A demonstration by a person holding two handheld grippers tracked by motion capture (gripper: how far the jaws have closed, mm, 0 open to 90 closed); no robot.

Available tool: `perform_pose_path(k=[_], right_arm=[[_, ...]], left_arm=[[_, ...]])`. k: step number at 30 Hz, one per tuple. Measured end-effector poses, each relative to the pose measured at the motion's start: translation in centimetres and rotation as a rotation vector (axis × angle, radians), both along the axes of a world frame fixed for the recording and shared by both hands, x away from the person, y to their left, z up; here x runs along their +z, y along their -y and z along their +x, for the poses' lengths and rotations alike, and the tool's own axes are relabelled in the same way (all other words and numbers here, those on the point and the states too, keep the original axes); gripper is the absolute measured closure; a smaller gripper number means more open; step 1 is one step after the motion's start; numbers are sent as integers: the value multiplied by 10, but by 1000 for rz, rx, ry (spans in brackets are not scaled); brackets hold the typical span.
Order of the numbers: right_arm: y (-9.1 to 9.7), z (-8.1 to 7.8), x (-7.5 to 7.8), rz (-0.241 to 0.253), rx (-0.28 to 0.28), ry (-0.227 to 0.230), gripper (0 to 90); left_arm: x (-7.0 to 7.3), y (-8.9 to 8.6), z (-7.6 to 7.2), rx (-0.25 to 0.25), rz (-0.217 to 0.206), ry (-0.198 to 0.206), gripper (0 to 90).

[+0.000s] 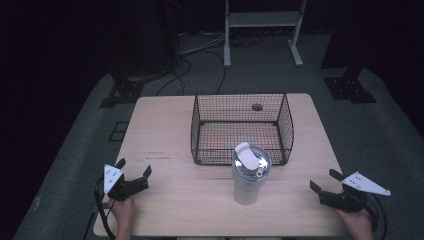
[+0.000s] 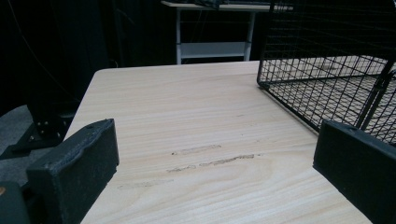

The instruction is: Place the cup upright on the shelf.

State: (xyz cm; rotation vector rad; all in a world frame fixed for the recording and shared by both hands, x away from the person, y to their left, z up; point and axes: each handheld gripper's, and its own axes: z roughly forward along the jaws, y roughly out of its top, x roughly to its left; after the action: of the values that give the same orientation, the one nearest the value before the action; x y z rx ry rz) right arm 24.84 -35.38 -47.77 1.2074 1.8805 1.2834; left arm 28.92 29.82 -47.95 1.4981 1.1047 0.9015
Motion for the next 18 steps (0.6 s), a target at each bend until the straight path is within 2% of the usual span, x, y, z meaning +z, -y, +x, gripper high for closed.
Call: perform_pose_path(k=[12,18], right_arm=[[-15,-2,8,-1,48,18,123],[-31,-7,14,15,109,38,103]], left_arm=[[0,0,-1,-3,3,0,0],[0,0,-1,-6,4,2,0]])
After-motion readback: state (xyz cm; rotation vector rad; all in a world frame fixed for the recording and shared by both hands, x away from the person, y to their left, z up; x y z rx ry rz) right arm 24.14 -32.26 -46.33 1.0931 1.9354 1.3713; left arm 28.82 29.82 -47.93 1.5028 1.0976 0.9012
